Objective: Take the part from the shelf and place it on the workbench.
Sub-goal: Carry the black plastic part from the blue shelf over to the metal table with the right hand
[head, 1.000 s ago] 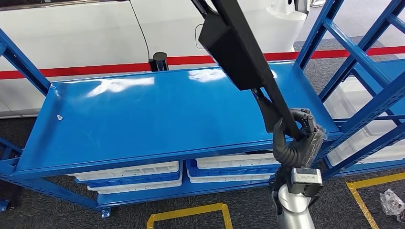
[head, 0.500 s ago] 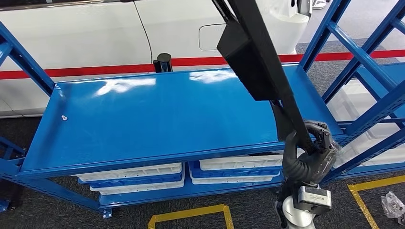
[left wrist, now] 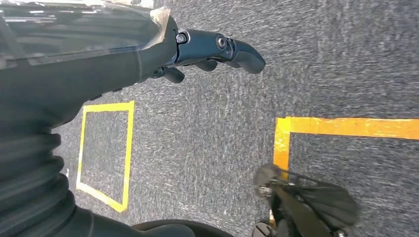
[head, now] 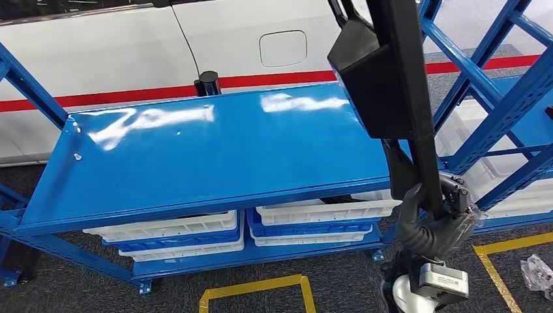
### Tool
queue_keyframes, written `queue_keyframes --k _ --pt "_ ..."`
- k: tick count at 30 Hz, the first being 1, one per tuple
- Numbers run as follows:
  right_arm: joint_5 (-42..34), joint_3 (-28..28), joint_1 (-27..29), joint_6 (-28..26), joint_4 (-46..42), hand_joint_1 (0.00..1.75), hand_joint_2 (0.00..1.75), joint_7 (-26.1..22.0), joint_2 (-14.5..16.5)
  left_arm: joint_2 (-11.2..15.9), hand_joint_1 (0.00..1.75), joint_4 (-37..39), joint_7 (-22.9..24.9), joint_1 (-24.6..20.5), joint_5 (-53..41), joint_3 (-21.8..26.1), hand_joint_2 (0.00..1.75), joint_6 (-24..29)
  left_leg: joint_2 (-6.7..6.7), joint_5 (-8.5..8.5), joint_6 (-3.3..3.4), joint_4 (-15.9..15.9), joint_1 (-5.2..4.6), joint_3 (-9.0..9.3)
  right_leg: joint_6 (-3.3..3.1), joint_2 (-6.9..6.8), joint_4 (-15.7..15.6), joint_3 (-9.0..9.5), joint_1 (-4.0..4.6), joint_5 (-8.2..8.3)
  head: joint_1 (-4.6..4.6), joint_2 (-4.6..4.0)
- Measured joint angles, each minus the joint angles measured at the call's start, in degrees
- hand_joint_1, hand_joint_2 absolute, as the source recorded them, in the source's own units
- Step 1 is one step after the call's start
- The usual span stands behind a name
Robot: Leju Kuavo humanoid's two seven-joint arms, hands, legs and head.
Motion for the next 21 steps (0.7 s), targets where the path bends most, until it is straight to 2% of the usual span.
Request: queue_keyframes --k 1,2,4,5,6,9,10,11,13,14,15,16,17,18,19,20,21 --pt "0.0 -0.1 0.1 0.0 0.0 1.75 1.75 0.0 0.0 0.0 0.00 0.0 0.0 0.0 0.0 0.0 1.75 0.0 0.00 0.67 0.11 -1.0 0.00 1.28 0.06 -0.02 0.0 -0.27 0.09 0.23 0.00 0.00" --pt "-0.1 -0.2 0.2 0.0 -0.1 1.75 1.75 0.0 0.0 0.0 0.00 0.0 0.0 0.0 0.0 0.0 1.75 0.0 -0.01 2.02 0.33 -4.1 -0.01 3.67 0.18 -0.01 0.0 -0.46 0.13 0.43 -0.01 0.00" --pt "-0.3 -0.4 0.2 -0.2 -0.4 1.75 1.75 0.0 0.0 0.0 0.00 0.0 0.1 -0.1 0.0 0.0 1.75 0.0 -0.09 4.32 0.96 -12.5 -0.13 9.39 0.59 -0.01 0.0 -0.67 0.27 0.82 0.01 0.00" --pt "-0.3 -0.6 0.2 -0.2 -0.7 1.75 1.75 0.1 0.0 0.0 0.00 0.0 0.1 -0.2 -0.1 0.0 1.75 -0.1 -0.13 4.92 1.25 -15.4 -0.29 11.24 0.92 -0.03 0.0 -0.73 0.36 1.04 0.06 0.00" --pt "-0.4 -0.7 0.2 -0.3 -1.0 1.75 1.75 0.1 0.0 0.0 0.00 0.0 0.2 -0.2 -0.1 0.0 1.75 -0.1 -0.17 5.08 1.47 -16.9 -0.50 12.07 1.30 -0.07 0.0 -0.80 0.39 1.28 0.05 0.00" --pt "-0.6 -1.0 0.4 -0.4 -1.8 1.75 1.75 0.3 0.0 0.0 0.00 0.0 0.4 -0.2 -0.1 0.0 1.75 -0.2 0.06 6.13 2.43 -17.8 -0.87 11.50 2.48 -0.12 0.1 -1.33 0.36 1.66 0.00 0.00" --pt "-0.6 -1.0 0.4 -0.4 -2.0 1.75 1.75 0.4 -0.1 0.0 0.00 0.0 0.5 -0.3 -0.1 0.0 1.75 -0.2 0.21 6.73 2.92 -18.1 -0.80 11.16 2.54 -0.13 1.0 -1.95 0.43 0.78 0.12 0.00" --pt "-0.6 -1.1 0.5 -0.4 -2.2 1.75 1.75 0.4 -0.1 -0.1 0.00 0.0 0.5 -0.3 -0.1 0.0 1.75 -0.3 0.39 7.39 3.36 -18.4 -0.71 10.67 2.37 -0.14 3.0 -2.91 0.50 -0.91 0.25 0.00" --pt "-0.6 -1.2 0.7 -0.4 -2.3 1.75 1.75 0.4 -0.2 -0.1 0.00 0.0 0.7 -0.3 -0.1 0.0 1.75 -0.3 0.60 8.39 3.82 -18.5 -0.74 9.54 1.86 -0.15 9.8 -5.21 0.50 -5.39 0.52 0.00" --pt "-0.7 -1.3 0.9 -0.4 -2.3 1.75 1.75 0.4 -0.2 -0.1 0.00 0.0 0.8 -0.3 -0.1 0.0 1.75 -0.3 0.68 8.83 3.88 -18.5 -0.79 8.91 1.88 -0.15 13.2 -6.01 0.48 -6.96 0.55 0.00" --pt "-0.7 -1.3 1.1 -0.4 -2.3 1.75 1.75 0.5 -0.3 -0.1 0.00 0.0 0.9 -0.3 -0.1 0.0 1.75 -0.3 0.72 9.28 3.85 -18.4 -0.81 8.30 2.20 -0.15 15.1 -6.02 0.44 -7.50 0.55 0.00" --pt "-0.7 -1.3 1.3 -0.4 -2.3 1.75 1.75 0.5 -0.3 -0.1 0.00 0.0 1.0 -0.3 -0.1 0.0 1.75 -0.3 0.75 9.68 3.78 -18.4 -0.80 7.76 2.66 -0.16 15.4 -5.36 0.38 -7.24 0.57 0.00" --pt "-0.7 -1.3 1.4 -0.4 -2.4 1.75 1.75 0.5 -0.4 -0.1 0.00 0.0 1.0 -0.3 -0.2 0.0 1.75 -0.3 0.75 10.07 3.63 -18.3 -0.76 7.21 3.25 -0.17 13.3 -3.47 0.29 -6.16 0.56 0.00" --pt "-0.7 -1.3 1.5 -0.4 -2.4 1.75 1.75 0.6 -0.4 -0.1 0.00 0.0 1.0 -0.3 -0.2 0.0 1.75 -0.3 0.74 10.44 3.41 -18.1 -0.70 6.68 3.78 -0.18 9.4 -0.60 0.15 -4.92 0.57 0.00" --pt "-0.7 -1.4 1.5 -0.4 -2.5 1.75 1.75 0.6 -0.4 -0.1 0.00 0.0 1.0 -0.3 -0.2 0.0 1.75 -0.3 0.72 10.73 3.13 -17.8 -0.75 6.15 3.99 -0.17 5.0 2.42 0.15 -4.25 0.59 0.00" --pt "-0.7 -1.4 1.5 -0.4 -2.6 1.75 1.75 0.6 -0.4 -0.1 0.00 0.0 1.0 -0.3 -0.3 0.0 1.75 -0.3 0.70 11.07 2.79 -17.5 -0.82 5.70 3.96 -0.12 1.1 4.86 0.23 -3.81 0.51 0.00" --pt "-0.7 -1.4 1.5 -0.3 -2.8 1.75 1.75 0.6 -0.4 -0.1 0.00 0.0 0.8 -0.3 -0.5 0.0 1.75 -0.4 0.69 11.36 2.47 -17.2 -0.92 5.39 3.69 -0.06 -1.2 6.11 0.33 -3.90 0.50 0.00"
